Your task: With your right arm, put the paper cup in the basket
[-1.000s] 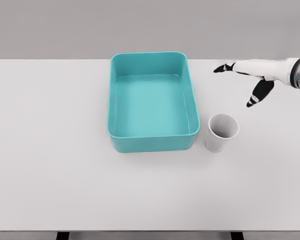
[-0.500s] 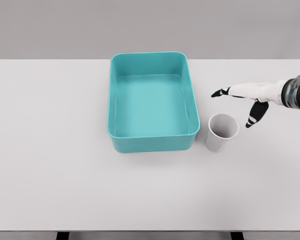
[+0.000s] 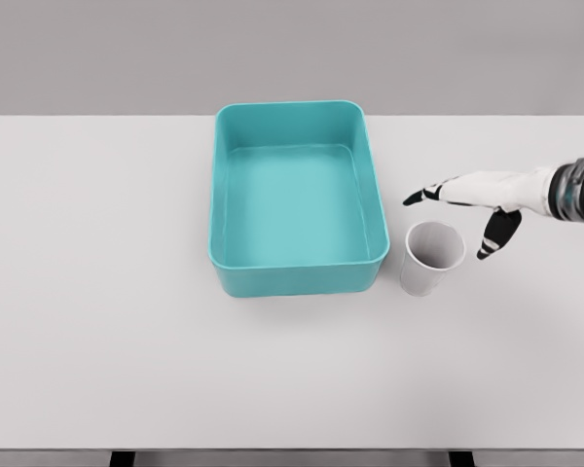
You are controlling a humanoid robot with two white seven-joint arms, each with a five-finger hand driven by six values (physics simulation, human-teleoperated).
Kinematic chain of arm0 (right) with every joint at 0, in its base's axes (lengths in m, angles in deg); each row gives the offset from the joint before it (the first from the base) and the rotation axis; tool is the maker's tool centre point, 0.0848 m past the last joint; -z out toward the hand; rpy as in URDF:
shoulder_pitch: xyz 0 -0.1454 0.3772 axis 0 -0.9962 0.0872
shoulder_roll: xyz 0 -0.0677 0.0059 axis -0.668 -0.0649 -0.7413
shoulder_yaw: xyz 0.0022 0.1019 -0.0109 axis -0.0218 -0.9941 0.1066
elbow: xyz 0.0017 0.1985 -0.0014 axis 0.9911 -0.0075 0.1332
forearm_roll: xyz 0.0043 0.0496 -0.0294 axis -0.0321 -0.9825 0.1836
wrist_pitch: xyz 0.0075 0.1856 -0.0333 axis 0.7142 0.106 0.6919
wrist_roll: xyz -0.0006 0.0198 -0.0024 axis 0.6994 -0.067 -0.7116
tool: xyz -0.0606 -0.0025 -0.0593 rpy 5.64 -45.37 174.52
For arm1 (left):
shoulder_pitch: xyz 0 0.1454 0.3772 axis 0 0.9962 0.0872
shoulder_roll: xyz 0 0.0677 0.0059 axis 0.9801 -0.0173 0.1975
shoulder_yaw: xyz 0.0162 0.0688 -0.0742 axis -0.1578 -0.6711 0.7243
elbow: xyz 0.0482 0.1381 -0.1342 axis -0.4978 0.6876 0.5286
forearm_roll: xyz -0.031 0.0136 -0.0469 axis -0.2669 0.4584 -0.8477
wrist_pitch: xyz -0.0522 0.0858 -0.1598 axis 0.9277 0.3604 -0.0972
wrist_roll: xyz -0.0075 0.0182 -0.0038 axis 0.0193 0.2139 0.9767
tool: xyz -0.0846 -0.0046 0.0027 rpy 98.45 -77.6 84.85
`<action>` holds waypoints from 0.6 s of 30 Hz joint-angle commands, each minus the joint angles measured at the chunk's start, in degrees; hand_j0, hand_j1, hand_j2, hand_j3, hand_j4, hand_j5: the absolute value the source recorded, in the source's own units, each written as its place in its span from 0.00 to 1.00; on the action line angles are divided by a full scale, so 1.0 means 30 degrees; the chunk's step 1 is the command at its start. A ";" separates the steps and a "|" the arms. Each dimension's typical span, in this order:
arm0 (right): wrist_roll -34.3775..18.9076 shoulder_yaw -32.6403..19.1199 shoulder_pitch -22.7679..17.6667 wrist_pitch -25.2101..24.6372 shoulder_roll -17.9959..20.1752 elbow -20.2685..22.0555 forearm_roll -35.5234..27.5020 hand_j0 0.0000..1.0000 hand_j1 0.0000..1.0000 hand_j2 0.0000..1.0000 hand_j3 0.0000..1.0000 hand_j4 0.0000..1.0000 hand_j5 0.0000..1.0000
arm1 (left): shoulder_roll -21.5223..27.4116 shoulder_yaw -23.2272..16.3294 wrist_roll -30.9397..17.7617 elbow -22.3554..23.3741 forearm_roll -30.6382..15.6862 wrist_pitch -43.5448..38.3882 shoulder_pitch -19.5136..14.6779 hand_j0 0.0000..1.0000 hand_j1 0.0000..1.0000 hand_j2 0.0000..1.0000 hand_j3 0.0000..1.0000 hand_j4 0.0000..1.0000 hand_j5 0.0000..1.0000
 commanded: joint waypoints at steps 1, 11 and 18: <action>0.0005 0.0179 0.0000 0.0507 0.0086 0.0001 0.0036 1.00 1.00 1.00 1.00 1.00 1.00 | 0.0001 0.0000 -0.0002 0.0000 0.0000 0.0001 0.0000 1.00 1.00 1.00 1.00 1.00 1.00; 0.0005 0.0208 -0.0205 0.1473 0.0085 0.0001 0.0124 1.00 1.00 1.00 1.00 1.00 1.00 | 0.0001 0.0000 -0.0002 0.0000 0.0000 0.0001 0.0000 1.00 1.00 1.00 1.00 1.00 1.00; 0.0005 0.0179 -0.0410 0.1473 0.0378 0.0001 0.0154 0.99 0.99 0.99 0.99 0.99 0.99 | 0.0001 0.0000 -0.0002 0.0000 0.0000 0.0001 0.0000 1.00 1.00 1.00 1.00 1.00 1.00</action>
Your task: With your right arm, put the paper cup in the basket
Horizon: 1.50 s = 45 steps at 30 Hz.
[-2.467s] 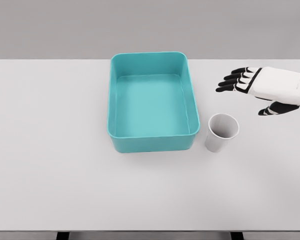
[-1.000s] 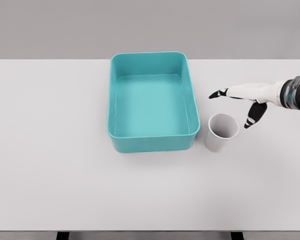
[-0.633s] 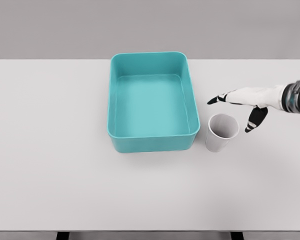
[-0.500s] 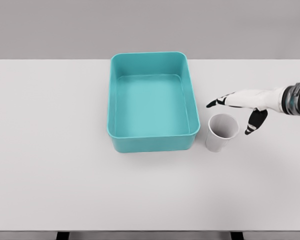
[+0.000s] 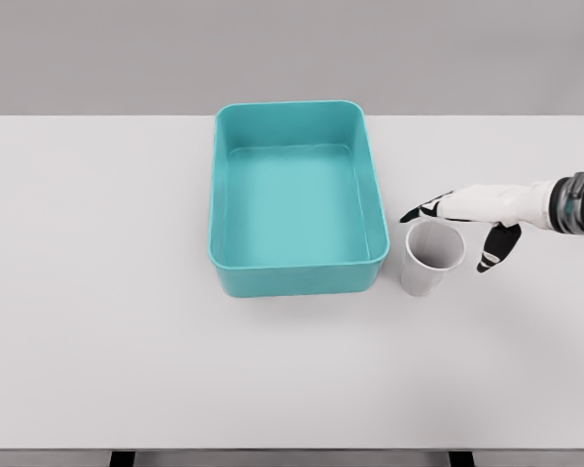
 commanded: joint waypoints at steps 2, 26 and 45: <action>0.0005 -0.0015 0.0001 0.0011 0.0082 0.0002 -0.0016 0.99 0.99 0.99 0.99 0.99 0.99 | 0.0001 0.0001 -0.0002 0.0001 0.0001 0.0001 -0.0029 1.00 1.00 1.00 1.00 1.00 1.00; 0.0005 -0.0074 0.0030 -0.0165 -0.0182 -0.0027 -0.0045 0.98 0.98 0.98 0.98 0.98 0.98 | 0.0001 0.0001 -0.0002 0.0001 0.0001 0.0001 0.0000 1.00 1.00 1.00 1.00 1.00 1.00; 0.0005 -0.0074 -0.0028 -0.0165 -0.0592 0.0002 -0.0045 0.98 0.98 0.98 0.98 0.98 0.98 | 0.0001 0.0001 -0.0002 0.0001 0.0001 0.0001 0.0000 1.00 1.00 1.00 1.00 1.00 1.00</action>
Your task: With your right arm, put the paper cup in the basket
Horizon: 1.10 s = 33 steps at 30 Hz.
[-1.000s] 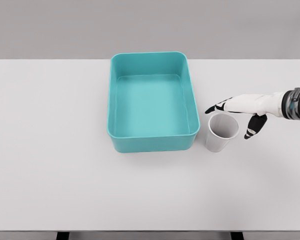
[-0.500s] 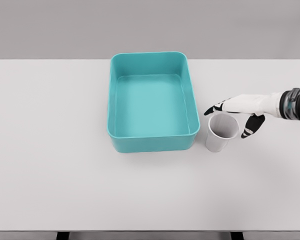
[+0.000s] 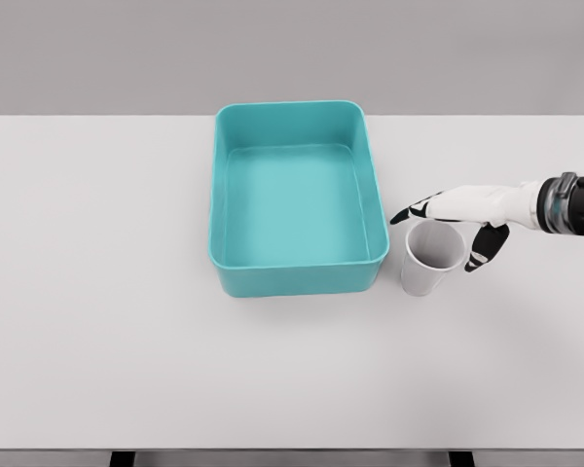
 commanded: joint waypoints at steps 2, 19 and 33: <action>0.0005 -0.0011 0.0000 0.0005 -0.0164 0.0002 -0.0019 0.98 0.98 0.98 0.98 0.98 0.98 | 0.0001 0.0001 -0.0002 0.0000 0.0000 0.0001 0.0000 1.00 1.00 1.00 1.00 1.00 1.00; 0.0005 0.0018 -0.0293 0.0093 -0.0252 0.0002 -0.0019 0.96 0.96 0.96 0.96 0.96 0.96 | 0.0001 0.0001 -0.0002 0.0000 0.0000 0.0001 0.0000 1.00 1.00 1.00 1.00 1.00 1.00; 0.0005 -0.0011 -0.0264 0.0210 0.0011 0.0002 -0.0019 0.78 0.78 0.78 0.78 0.78 0.78 | 0.0001 0.0001 -0.0002 0.0000 0.0000 0.0001 -0.0029 1.00 1.00 1.00 1.00 1.00 1.00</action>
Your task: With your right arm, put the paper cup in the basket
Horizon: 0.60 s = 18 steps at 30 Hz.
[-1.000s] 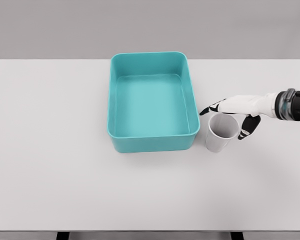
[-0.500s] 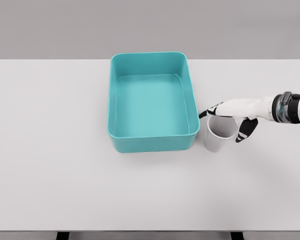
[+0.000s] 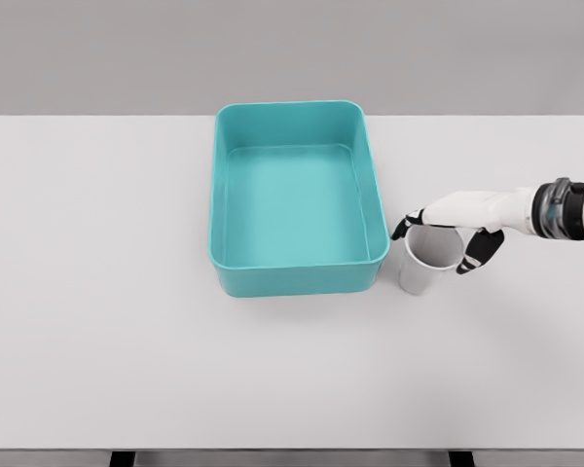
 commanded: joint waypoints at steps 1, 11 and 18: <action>-0.0015 -0.0061 0.0000 0.0027 0.0118 0.0001 -0.0027 0.78 0.78 0.78 0.78 0.78 0.78 | 0.0001 0.0001 -0.0002 0.0000 0.0000 0.0001 0.0000 1.00 1.00 1.00 1.00 1.00 1.00; -0.0015 -0.0383 0.0059 0.0495 0.0938 0.0001 -0.0027 0.77 0.77 0.77 0.77 0.77 0.77 | 0.0001 0.0001 -0.0002 0.0000 0.0000 0.0001 0.0000 1.00 1.00 1.00 1.00 1.00 1.00; -0.0015 -0.0852 0.0059 0.0613 0.1173 0.0001 -0.0027 0.77 0.77 0.77 0.77 0.77 0.77 | 0.0001 0.0001 -0.0002 0.0000 0.0000 0.0001 0.0000 1.00 1.00 1.00 1.00 1.00 1.00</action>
